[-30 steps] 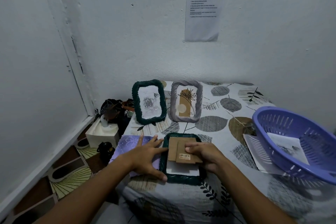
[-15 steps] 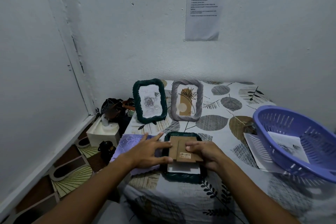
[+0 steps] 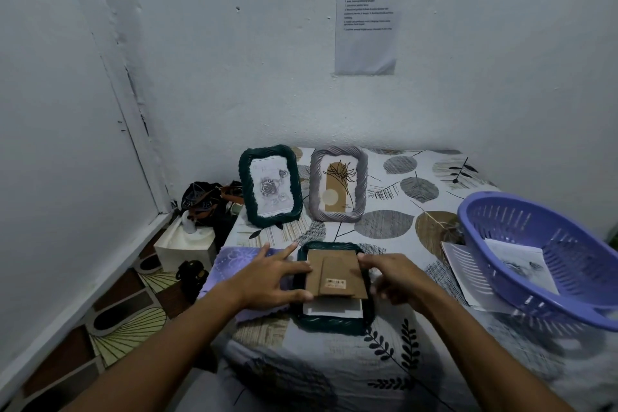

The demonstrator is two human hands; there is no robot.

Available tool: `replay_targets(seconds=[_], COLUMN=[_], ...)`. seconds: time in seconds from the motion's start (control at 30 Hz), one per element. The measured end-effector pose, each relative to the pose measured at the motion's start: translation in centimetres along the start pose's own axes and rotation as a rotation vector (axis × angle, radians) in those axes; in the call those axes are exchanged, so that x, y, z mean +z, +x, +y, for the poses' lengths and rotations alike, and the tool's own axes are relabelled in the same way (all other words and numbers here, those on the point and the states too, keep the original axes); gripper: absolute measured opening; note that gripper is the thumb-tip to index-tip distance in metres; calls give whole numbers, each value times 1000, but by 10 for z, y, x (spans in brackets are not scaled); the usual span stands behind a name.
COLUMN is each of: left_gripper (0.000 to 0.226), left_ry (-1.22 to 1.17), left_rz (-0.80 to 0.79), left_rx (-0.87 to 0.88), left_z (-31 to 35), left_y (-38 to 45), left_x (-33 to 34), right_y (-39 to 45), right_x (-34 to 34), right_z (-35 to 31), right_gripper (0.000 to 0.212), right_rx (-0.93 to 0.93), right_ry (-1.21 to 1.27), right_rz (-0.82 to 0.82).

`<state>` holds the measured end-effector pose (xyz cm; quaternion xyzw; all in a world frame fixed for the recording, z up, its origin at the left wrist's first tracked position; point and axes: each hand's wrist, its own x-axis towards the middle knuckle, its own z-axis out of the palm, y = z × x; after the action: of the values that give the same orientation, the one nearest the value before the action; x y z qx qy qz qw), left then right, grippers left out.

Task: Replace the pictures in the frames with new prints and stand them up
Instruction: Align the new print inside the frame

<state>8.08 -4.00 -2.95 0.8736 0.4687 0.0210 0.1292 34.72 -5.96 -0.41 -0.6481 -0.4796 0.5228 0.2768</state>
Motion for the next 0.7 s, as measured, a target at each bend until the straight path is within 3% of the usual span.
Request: replay_targets(seconds=[0.1,0.17,0.37,0.57,0.7], left_gripper=[114,115,113,97,100], left_ry=[13,17,32,59,91], left_rz=[-9,-16,-13,32,50], left_rx=[2,4,10,27,56], left_z=[1,3,3,2,-1], left_y=[-1,-3,-4,-5,-3], left_x=[1,0,3,13,21], right_y=[6,6,10,18,20], right_x=[-8,-8,-7,-5,-3], right_z=[6,6,16,21,23], right_gripper=[22,10,52,62,64], right_rx=[-195,-309,-378,-380,-396], right_ry=[-95,-142,-405,-566,-627], right_rz=[157,132,-132,-192,-189])
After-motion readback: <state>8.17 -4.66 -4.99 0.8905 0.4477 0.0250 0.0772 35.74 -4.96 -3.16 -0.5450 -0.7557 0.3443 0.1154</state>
